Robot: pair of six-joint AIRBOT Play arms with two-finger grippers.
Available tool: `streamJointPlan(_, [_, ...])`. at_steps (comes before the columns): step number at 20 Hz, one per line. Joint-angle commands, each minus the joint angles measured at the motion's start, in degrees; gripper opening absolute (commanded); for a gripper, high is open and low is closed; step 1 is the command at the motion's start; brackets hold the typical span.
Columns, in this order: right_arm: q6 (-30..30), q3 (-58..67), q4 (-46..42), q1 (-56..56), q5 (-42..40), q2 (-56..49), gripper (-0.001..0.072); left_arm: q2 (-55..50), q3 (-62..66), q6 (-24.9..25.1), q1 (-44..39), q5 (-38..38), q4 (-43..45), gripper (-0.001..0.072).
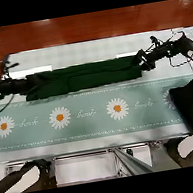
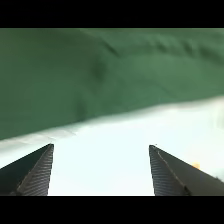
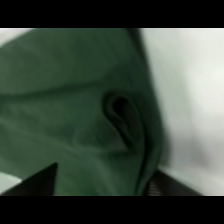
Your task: Fold the shirts.
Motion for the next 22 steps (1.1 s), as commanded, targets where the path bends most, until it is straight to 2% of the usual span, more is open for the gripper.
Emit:
streamJointPlan(1, [0.0,0.1,2.3,2.3,-1.1,-0.5,0.0243,-0.8,-1.3,0.7,-9.6,5.1,-1.6,0.07])
streamJointPlan(2, [-0.9,0.1,2.4,2.2,0.5,-0.4,0.0035,-1.7,-1.3,0.7,-11.4,6.6,-1.9,0.069])
streamJointPlan(3, [-1.9,0.2,2.4,1.6,2.7,0.2,0.0031,-2.4,-1.3,0.7,-12.7,7.6,-2.6,0.0472])
streamJointPlan(4, [-2.7,0.2,1.6,0.8,4.6,1.2,0.0031,-3.0,-1.2,0.7,-13.5,7.8,-3.2,0.006])
streamJointPlan(5, [-3.3,0.2,0.1,-0.1,6.5,3.0,0.0031,-3.5,-0.7,0.9,-14.2,7.8,-3.5,0.0018])
streamJointPlan(6, [-3.4,0.1,-2.1,-0.8,8.0,5.3,0.0031,-3.8,0.0,1.0,-14.9,7.8,-3.6,0.0019])
streamJointPlan(8, [-5.4,-0.8,-7.7,-1.4,10.4,11.9,0.0031,-3.9,2.2,7.8,-17.9,7.4,-3.5,0.0018])
streamJointPlan(9, [-6.1,-2.5,-9.9,-1.7,10.8,15.8,0.0031,-4.0,3.5,8.7,-20.5,8.2,-2.8,0.0017])
streamJointPlan(14, [-7.2,-19.7,-12.9,-3.2,8.6,40.9,0.0031,-9.5,8.8,1.8,-34.0,22.0,-0.4,0.0017])
streamJointPlan(18, [-2.3,-31.7,-14.9,-3.2,8.1,58.9,0.0031,-22.4,19.4,-2.3,-42.4,19.6,-0.4,0.0017])
streamJointPlan(22, [0.6,-35.1,-14.7,-3.1,8.8,67.4,0.0031,-34.2,29.4,-8.0,-49.1,12.9,-0.4,0.0016])
